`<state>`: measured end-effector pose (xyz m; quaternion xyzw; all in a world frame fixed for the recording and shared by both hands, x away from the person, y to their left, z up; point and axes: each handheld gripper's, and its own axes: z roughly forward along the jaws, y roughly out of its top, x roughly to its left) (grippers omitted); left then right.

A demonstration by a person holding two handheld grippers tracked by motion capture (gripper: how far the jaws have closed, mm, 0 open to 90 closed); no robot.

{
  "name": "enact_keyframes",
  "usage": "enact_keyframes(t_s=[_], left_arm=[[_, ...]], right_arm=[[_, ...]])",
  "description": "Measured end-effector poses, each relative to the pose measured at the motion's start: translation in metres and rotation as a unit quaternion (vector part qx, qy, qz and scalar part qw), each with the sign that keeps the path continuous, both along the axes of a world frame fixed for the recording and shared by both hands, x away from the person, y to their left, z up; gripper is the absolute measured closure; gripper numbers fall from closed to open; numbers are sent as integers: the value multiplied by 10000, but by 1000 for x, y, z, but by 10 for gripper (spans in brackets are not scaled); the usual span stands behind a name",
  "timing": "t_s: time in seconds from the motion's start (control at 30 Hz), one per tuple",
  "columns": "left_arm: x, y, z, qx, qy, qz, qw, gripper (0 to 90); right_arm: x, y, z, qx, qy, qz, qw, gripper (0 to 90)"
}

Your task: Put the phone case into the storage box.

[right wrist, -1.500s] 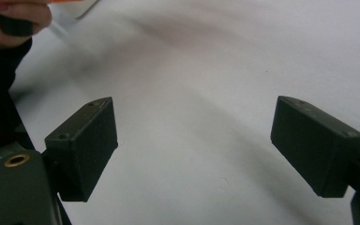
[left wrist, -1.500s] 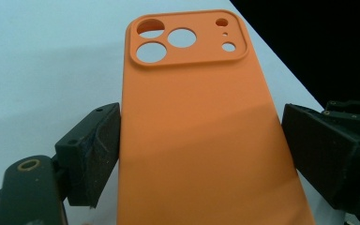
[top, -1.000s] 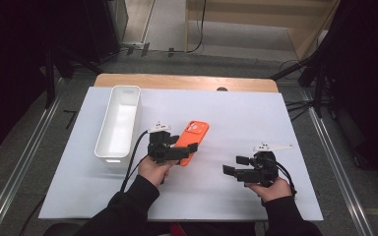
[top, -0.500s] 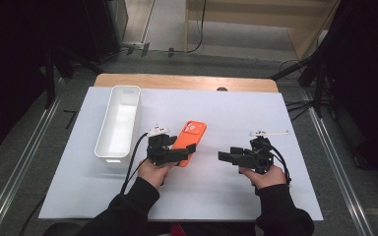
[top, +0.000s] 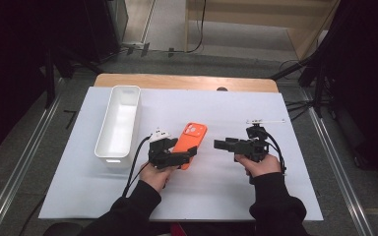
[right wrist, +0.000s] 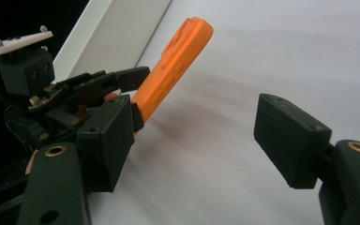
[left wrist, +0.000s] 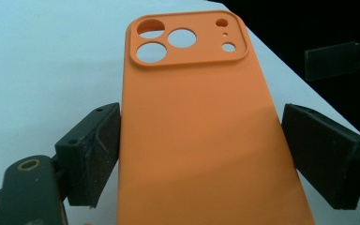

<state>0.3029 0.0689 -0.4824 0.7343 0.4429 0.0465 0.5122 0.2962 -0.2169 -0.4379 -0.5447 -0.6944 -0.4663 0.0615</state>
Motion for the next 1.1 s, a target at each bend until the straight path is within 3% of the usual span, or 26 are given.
enact_keyframes(t_s=[1.1], left_arm=[[-4,-7,-3,56,-33,-97,9999,145]], right_arm=[[41,19,-7,99,317,-16,9994,316]])
